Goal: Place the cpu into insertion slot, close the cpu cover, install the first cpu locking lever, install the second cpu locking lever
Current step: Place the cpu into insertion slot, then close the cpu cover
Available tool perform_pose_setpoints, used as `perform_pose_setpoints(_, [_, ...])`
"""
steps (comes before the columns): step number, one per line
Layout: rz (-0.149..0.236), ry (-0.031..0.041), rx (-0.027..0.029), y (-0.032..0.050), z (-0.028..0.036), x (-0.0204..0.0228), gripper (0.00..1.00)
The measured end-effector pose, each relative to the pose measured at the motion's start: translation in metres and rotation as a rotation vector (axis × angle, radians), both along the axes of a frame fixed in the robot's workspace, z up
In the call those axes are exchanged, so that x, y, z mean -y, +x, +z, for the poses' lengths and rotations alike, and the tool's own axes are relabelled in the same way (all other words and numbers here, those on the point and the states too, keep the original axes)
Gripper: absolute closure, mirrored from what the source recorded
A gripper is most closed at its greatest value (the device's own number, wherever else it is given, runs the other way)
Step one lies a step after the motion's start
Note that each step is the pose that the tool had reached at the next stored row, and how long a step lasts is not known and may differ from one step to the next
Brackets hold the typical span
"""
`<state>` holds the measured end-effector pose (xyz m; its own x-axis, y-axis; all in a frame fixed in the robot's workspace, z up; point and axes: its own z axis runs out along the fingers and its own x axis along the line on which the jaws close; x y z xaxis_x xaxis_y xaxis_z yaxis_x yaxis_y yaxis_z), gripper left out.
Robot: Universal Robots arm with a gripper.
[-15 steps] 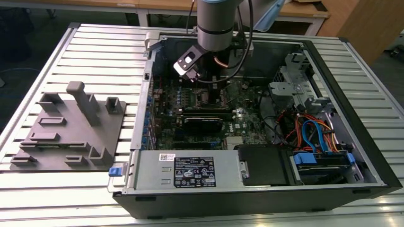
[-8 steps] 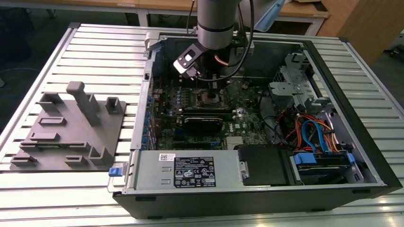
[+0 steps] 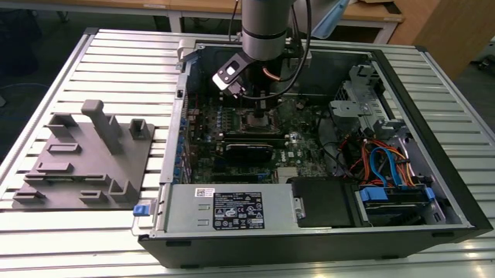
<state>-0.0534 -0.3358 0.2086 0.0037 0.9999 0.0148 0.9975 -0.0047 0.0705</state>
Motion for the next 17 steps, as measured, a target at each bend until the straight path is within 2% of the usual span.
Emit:
perform_pose_setpoints(12, [0.000, 0.0000, -0.0005, 0.0001, 0.0000, 0.0000, 0.90])
perform_pose_setpoints(14, [0.000, 0.0002, -0.0032, 0.0007, 0.0001, 0.0000, 0.90])
perform_pose_setpoints(17, [0.000, 0.0001, -0.0101, 0.0017, 0.0004, 0.0000, 0.90])
